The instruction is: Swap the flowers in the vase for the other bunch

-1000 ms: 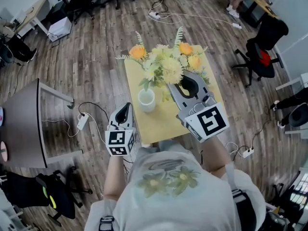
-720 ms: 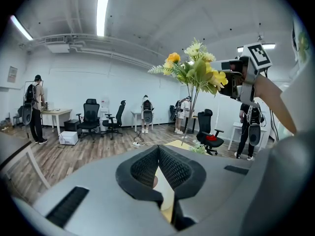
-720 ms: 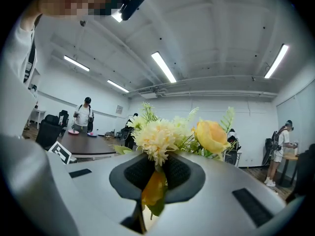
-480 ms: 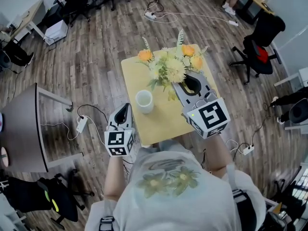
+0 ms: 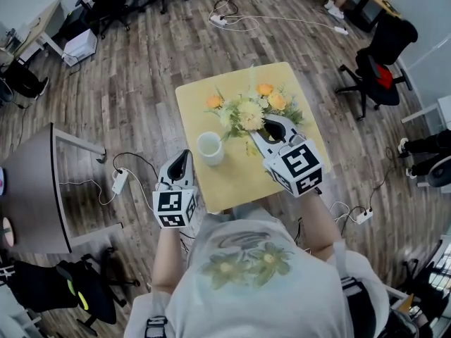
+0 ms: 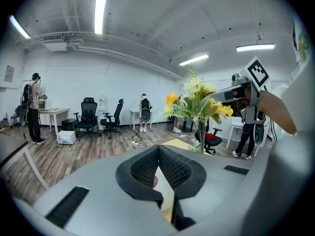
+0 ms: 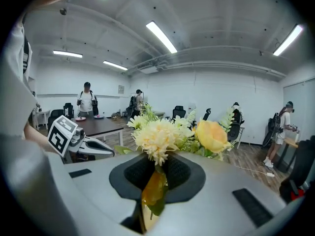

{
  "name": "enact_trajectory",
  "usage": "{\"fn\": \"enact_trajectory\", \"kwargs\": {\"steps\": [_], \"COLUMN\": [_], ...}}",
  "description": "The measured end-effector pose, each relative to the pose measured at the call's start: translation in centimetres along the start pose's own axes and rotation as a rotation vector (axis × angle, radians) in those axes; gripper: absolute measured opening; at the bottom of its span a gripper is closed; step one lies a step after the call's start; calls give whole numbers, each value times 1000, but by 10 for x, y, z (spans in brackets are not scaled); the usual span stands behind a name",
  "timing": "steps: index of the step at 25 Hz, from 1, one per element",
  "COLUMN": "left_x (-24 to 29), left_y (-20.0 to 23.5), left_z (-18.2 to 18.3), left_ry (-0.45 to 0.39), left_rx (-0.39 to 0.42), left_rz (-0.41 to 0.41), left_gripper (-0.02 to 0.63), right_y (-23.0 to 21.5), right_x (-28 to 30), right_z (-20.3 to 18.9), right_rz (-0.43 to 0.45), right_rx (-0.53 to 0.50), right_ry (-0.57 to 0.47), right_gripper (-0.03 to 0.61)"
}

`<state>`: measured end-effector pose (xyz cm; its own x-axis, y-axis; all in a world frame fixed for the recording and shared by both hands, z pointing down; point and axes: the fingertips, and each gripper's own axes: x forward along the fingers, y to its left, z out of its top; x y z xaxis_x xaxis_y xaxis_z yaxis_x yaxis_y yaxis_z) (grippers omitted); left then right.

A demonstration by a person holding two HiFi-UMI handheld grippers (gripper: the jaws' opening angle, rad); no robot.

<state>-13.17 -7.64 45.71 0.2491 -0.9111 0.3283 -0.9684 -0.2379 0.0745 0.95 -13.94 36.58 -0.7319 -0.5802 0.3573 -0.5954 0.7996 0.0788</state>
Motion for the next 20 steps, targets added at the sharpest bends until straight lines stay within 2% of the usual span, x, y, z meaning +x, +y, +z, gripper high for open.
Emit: {"fn": "enact_trajectory", "kwargs": {"steps": [10,20], "left_x": [11,17], "left_y": [-6,3], "left_z": [-1,-1], "left_ry": [17,28], "left_rx": [-2,-6], "left_rz": [9,41], "left_gripper": [17,17], "right_y": [-5,-14], "right_x": [25,58], "right_z": [-67,-125], "right_rz": [62,112], "right_rx": [48,118], "right_ry": [171,289], "right_gripper": [67,67]}}
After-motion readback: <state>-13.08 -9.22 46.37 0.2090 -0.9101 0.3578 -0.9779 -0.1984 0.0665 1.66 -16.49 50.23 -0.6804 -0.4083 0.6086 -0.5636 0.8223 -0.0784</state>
